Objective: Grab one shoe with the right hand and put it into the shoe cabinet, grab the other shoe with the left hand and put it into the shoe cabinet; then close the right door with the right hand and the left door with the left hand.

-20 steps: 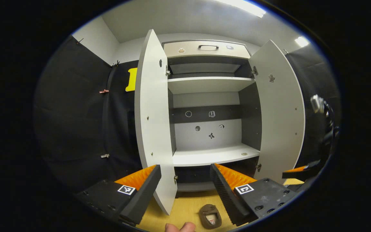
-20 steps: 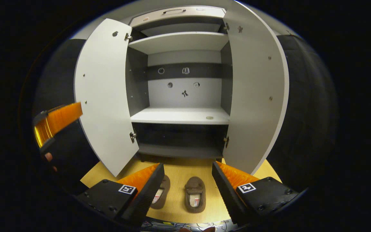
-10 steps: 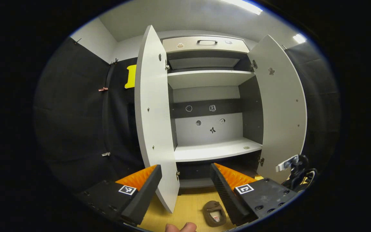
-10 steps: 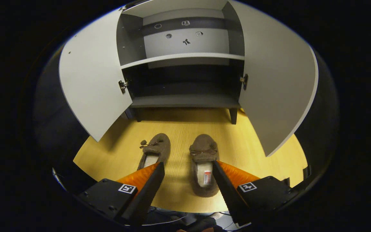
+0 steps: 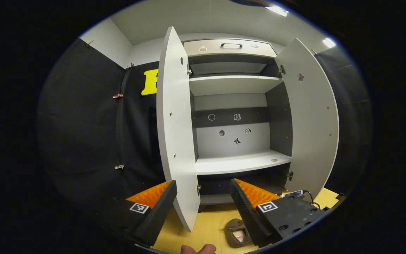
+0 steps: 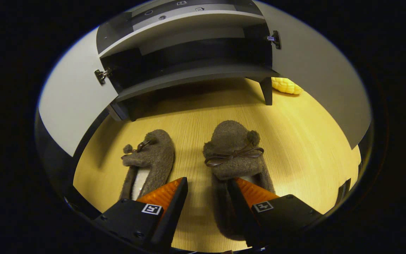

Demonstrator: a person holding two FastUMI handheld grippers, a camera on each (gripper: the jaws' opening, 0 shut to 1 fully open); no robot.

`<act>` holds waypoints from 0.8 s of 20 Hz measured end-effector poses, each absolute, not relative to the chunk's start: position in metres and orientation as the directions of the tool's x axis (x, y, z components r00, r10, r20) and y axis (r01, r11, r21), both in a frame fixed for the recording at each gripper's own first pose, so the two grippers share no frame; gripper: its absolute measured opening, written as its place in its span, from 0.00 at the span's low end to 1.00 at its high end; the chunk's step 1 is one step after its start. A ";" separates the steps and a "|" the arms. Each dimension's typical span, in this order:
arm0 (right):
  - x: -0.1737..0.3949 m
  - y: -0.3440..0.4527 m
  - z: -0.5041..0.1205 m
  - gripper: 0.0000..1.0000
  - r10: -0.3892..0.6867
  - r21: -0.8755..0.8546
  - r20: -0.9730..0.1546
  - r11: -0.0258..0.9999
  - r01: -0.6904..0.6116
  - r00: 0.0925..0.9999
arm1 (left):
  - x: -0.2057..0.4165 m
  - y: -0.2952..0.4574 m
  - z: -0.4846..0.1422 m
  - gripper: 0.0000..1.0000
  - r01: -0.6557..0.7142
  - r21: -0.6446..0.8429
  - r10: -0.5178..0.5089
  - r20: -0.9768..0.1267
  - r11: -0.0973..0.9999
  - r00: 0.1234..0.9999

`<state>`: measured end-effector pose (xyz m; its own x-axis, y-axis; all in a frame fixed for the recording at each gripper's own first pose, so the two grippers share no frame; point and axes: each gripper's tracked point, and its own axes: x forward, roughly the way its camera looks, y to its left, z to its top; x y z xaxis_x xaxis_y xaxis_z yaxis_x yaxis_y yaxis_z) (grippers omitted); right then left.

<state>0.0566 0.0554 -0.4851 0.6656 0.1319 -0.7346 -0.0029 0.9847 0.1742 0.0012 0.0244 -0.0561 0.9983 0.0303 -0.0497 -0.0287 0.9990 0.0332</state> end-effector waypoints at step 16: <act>0.086 0.038 -0.379 0.08 0.101 0.189 -0.628 0.982 0.026 0.772 | 0.000 0.027 -0.091 0.95 -0.030 0.022 0.032 -0.140 0.999 0.990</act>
